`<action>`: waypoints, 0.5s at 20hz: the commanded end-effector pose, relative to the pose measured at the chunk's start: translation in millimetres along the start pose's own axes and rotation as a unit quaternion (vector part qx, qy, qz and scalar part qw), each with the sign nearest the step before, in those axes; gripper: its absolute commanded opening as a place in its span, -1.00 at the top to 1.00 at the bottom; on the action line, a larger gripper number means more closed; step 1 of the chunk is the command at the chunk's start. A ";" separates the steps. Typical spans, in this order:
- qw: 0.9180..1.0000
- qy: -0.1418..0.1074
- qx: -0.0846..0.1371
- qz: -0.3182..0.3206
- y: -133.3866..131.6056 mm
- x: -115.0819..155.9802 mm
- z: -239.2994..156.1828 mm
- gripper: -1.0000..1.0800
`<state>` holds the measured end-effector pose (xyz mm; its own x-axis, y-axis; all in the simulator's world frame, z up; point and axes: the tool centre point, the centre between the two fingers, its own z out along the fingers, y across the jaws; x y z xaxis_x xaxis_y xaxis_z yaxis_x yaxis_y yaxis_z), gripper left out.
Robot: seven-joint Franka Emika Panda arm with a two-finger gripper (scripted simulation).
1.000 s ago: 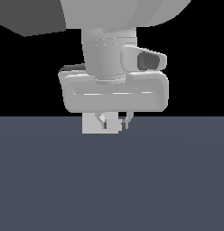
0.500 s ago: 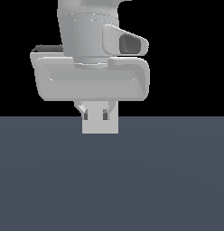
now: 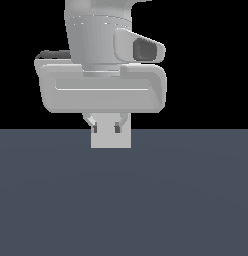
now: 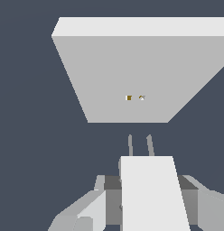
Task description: Plug the charger into the wall socket.
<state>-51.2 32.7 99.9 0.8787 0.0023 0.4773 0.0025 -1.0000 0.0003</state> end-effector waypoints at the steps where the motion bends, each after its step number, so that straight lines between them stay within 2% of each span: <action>1: 1.000 0.000 0.000 0.000 0.0 0.8 0.3 1.00; 10: 1.000 0.000 0.000 0.001 0.0 22.5 11.8 1.00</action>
<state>-31.8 32.8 100.0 0.8786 0.0015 0.4775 0.0019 -1.0000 -0.0004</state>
